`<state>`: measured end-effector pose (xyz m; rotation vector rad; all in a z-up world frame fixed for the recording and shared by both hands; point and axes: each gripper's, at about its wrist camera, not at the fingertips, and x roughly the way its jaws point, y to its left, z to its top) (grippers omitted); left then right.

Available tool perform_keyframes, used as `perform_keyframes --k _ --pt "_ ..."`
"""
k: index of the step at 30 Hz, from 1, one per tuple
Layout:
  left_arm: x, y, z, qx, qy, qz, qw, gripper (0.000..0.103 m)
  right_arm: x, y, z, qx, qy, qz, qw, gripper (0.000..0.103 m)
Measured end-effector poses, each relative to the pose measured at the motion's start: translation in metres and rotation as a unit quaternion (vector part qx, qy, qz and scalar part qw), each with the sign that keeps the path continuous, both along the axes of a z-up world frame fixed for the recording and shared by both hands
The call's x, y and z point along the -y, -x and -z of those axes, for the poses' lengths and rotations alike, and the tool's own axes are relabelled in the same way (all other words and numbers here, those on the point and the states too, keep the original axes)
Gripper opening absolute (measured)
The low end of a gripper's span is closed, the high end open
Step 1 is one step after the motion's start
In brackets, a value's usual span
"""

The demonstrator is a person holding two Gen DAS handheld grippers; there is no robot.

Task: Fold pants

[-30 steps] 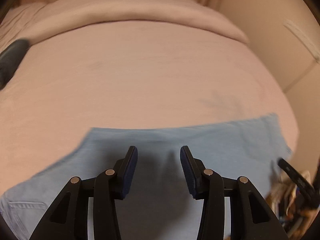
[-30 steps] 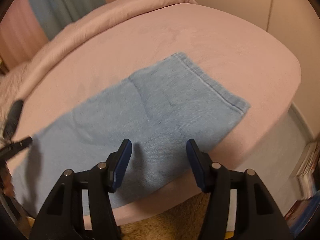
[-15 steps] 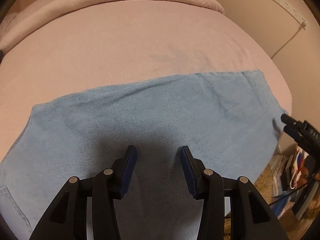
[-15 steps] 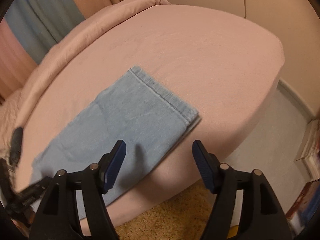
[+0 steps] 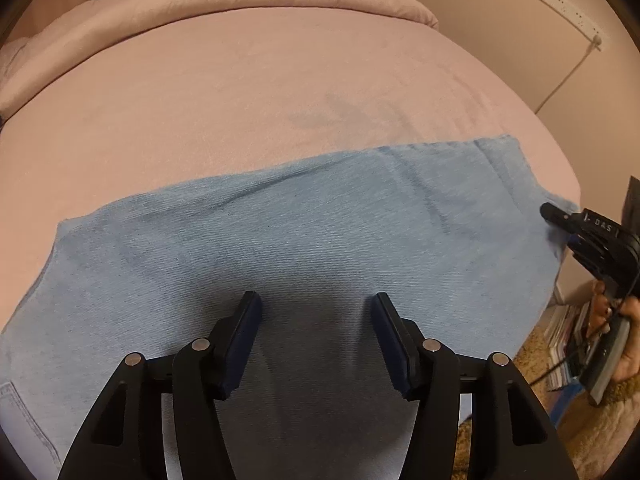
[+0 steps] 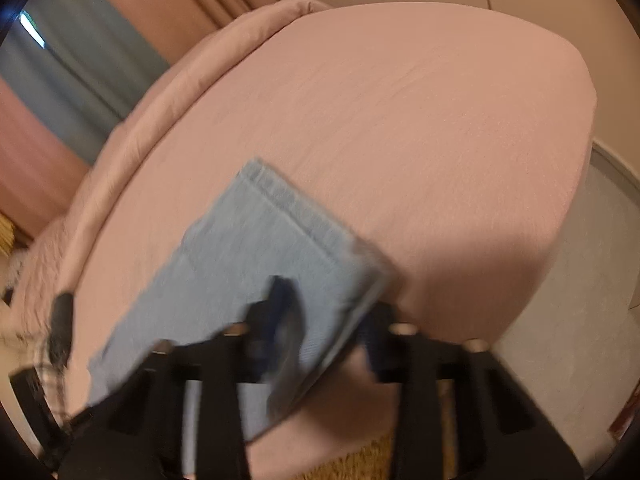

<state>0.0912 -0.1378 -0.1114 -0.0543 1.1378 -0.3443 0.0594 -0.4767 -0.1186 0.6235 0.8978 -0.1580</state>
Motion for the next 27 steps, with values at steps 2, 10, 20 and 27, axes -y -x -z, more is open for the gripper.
perform_keyframes --k 2,10,20,27 --pt "-0.012 0.001 -0.009 -0.013 0.035 -0.006 0.9993 0.057 0.001 0.002 -0.006 0.022 -0.040 0.000 0.999 0.011" --pt "-0.039 -0.003 -0.061 0.014 0.158 -0.002 0.9874 0.057 -0.100 0.008 -0.088 0.132 0.012 -0.163 0.978 0.010" --pt "-0.045 -0.026 -0.048 -0.036 0.213 -0.014 0.9763 0.067 -0.227 0.013 -0.064 0.096 -0.020 -0.341 0.935 0.010" --pt "-0.066 -0.029 -0.031 -0.089 0.277 -0.037 0.9561 0.069 -0.248 0.007 -0.053 0.077 -0.021 -0.355 0.931 0.010"
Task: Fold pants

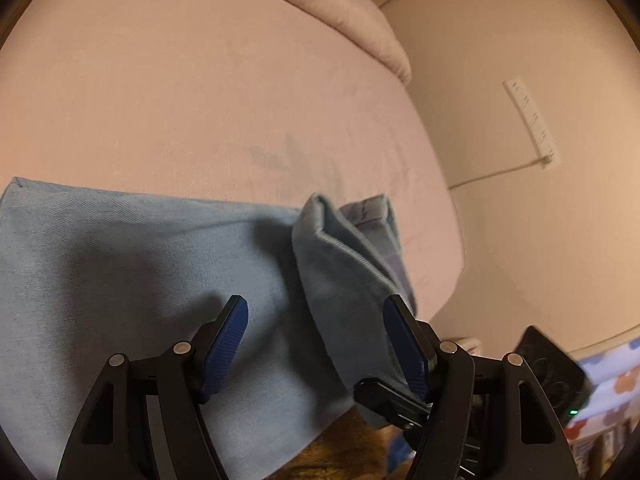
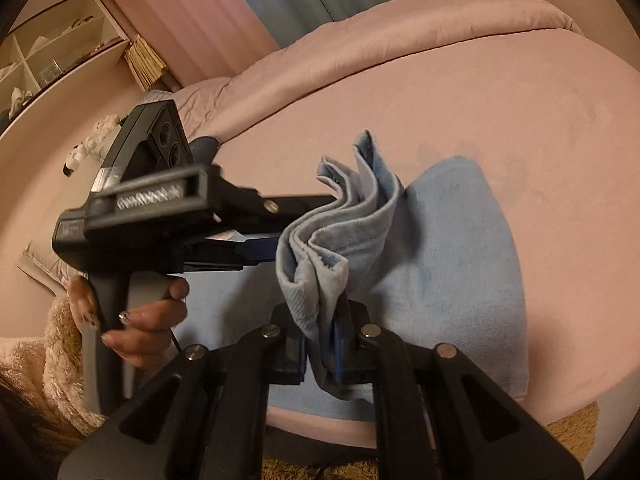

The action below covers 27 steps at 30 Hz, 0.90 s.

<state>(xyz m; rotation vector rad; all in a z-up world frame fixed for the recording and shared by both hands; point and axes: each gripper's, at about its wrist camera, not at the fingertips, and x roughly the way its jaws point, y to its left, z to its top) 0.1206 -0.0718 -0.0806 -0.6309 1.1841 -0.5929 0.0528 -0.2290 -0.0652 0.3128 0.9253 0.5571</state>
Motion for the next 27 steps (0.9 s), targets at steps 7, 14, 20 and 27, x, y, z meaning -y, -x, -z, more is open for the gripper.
perform_keyframes --k 7,14,20,27 --pt "-0.007 0.003 -0.007 0.026 0.009 -0.005 0.9996 0.083 -0.021 -0.006 -0.006 0.008 0.005 -0.033 0.999 0.010" --pt "-0.016 0.005 0.000 0.020 -0.045 -0.018 0.9986 0.025 -0.066 -0.015 -0.001 0.000 0.025 -0.082 0.996 0.011" --pt "-0.050 0.020 0.004 0.028 -0.102 -0.048 0.9932 0.022 -0.103 -0.020 0.002 0.003 0.041 -0.115 0.992 0.011" --pt "-0.055 0.020 0.041 0.004 -0.157 -0.055 0.9861 0.031 -0.127 -0.033 0.037 -0.033 0.084 -0.131 0.987 0.026"
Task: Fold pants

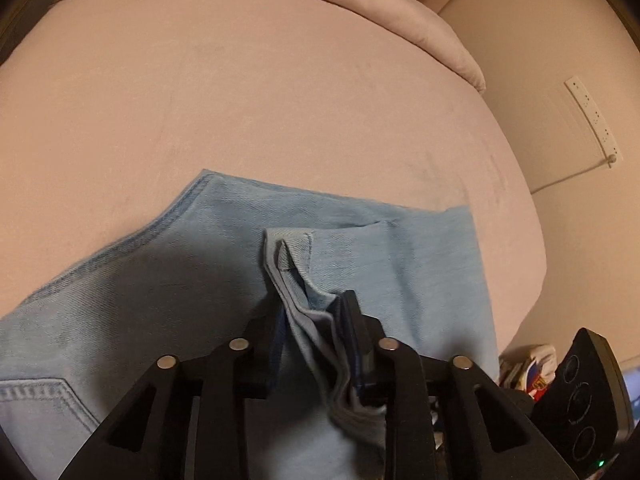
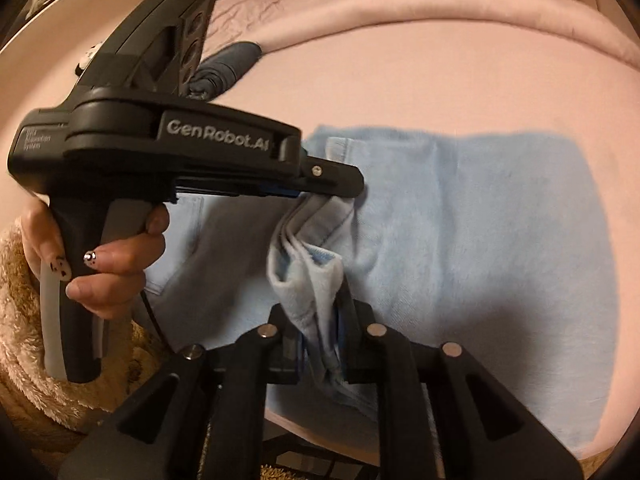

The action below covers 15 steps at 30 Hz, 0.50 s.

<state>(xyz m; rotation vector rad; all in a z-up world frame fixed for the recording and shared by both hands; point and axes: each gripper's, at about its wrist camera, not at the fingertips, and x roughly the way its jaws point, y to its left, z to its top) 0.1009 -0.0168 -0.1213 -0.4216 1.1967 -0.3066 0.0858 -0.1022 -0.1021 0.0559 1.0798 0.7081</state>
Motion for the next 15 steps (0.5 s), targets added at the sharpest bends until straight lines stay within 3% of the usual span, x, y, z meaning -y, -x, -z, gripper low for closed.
perform_keyframes --k 3,5,8,13,15 --pt "0.005 -0.001 -0.010 0.013 -0.021 -0.011 0.9996 0.047 0.003 -0.003 -0.002 -0.018 -0.016 -0.002 1.000 0.046" --pt "0.000 0.000 -0.015 0.024 -0.027 -0.016 0.9992 0.048 0.008 -0.001 -0.010 -0.013 -0.010 -0.003 1.000 0.057" --pt "-0.009 0.009 -0.017 0.027 -0.040 -0.023 0.9986 0.048 0.029 0.022 -0.024 0.009 0.006 0.008 1.000 0.062" --pt "-0.004 0.013 -0.017 0.031 -0.045 -0.005 0.9985 0.048 0.071 0.026 -0.043 0.014 0.003 0.060 0.998 0.082" --pt "0.000 0.016 -0.013 0.035 -0.053 -0.005 0.9980 0.048 0.089 0.025 -0.046 0.020 -0.001 0.081 0.996 0.080"
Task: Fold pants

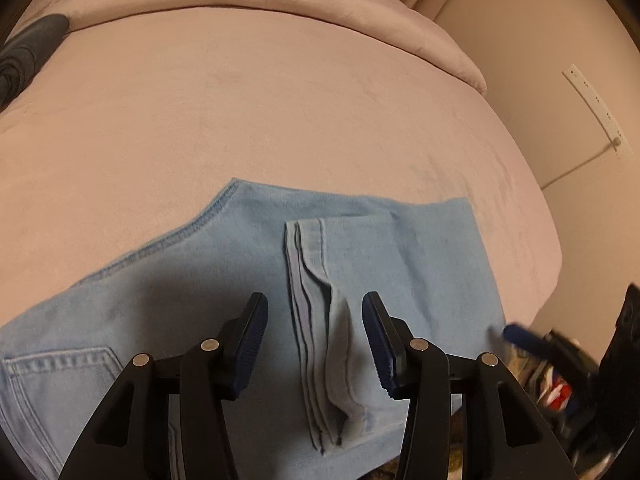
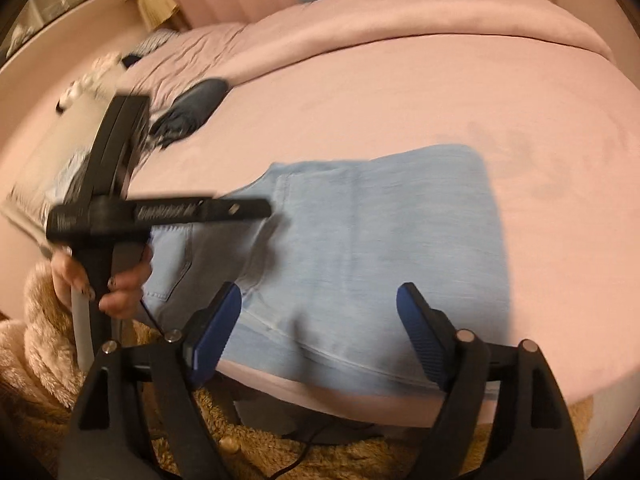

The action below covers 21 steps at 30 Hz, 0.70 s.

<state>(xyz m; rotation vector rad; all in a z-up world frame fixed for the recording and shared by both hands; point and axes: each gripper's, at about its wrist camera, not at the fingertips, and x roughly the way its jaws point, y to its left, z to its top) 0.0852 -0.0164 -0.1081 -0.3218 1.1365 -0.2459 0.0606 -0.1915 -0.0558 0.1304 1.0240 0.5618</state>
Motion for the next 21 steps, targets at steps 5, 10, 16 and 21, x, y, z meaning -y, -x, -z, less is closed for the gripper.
perform_keyframes --k 5,10,16,21 --pt "0.022 0.019 0.019 0.012 -0.081 0.003 0.9966 0.044 0.010 -0.009 0.036 -0.030 0.098 0.052 0.993 0.026" --pt "0.035 0.039 0.022 0.031 -0.130 0.006 0.9910 0.043 0.011 -0.003 0.047 -0.023 0.114 0.059 0.991 0.019" --pt "0.026 0.056 0.025 0.021 -0.109 -0.005 0.9939 0.043 0.026 -0.003 0.045 -0.038 0.097 0.066 0.992 0.015" --pt "0.019 0.065 0.022 0.011 -0.098 -0.014 0.9950 0.043 0.021 0.006 0.044 -0.042 0.101 0.067 0.992 0.014"
